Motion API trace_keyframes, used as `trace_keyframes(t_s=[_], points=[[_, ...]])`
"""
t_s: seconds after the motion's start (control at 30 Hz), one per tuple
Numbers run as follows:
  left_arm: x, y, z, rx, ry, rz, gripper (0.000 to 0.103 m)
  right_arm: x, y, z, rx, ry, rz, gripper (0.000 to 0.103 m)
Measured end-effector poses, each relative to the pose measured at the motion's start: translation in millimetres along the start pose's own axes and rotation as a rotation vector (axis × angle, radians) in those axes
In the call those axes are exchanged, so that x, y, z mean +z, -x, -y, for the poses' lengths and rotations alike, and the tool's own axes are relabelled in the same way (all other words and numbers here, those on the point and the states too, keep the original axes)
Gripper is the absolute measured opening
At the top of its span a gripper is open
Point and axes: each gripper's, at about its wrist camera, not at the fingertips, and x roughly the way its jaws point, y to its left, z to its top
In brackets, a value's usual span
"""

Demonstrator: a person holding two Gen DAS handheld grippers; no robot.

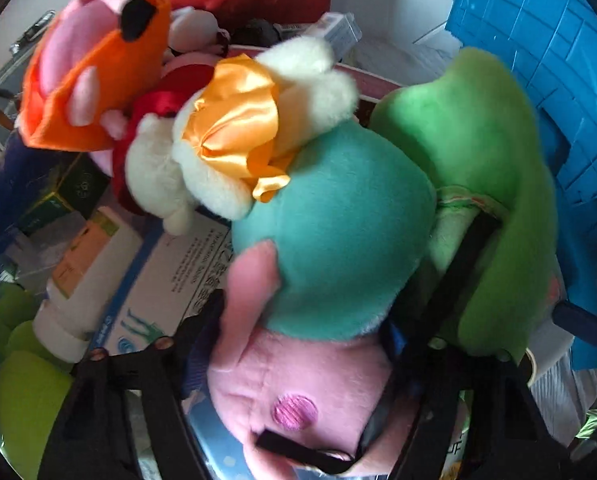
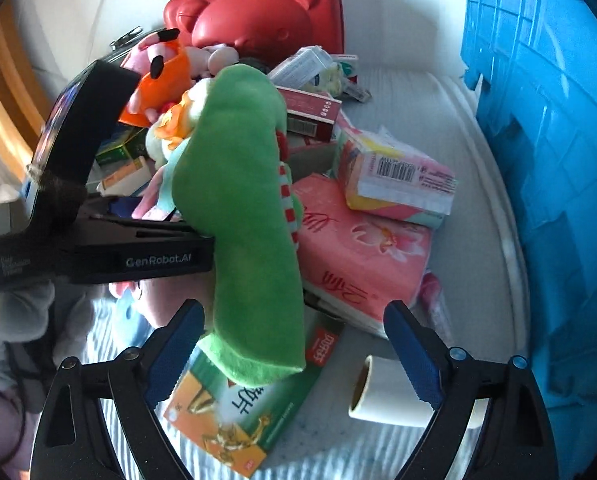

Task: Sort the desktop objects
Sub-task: 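Grasp the pink pig plush with the left tool while the right tool grasps the green plush, then carry the pig plush with the left tool into the crate while the right tool drops the green plush there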

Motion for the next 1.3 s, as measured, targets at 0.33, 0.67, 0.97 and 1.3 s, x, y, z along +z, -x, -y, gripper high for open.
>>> trace_keyframes(t_s=[0.33, 0.67, 0.97, 1.3], points=[[-35, 58, -29, 0.067, 0.048, 0.101, 0.056, 14, -41, -17, 0.075, -0.01, -0.062, 0.032], [-27, 34, -16, -0.004, 0.071, 0.086, 0.048, 27, 52, -7, 0.025, -0.006, 0.134, 0.007], [-44, 124, 4, 0.138, 0.043, 0.278, 0.046, 35, 126, -10, -0.011, 0.045, 0.281, 0.007], [-54, 221, 16, 0.215, 0.077, 0.476, 0.046, 46, 236, -17, -0.035, 0.107, 0.524, 0.007]])
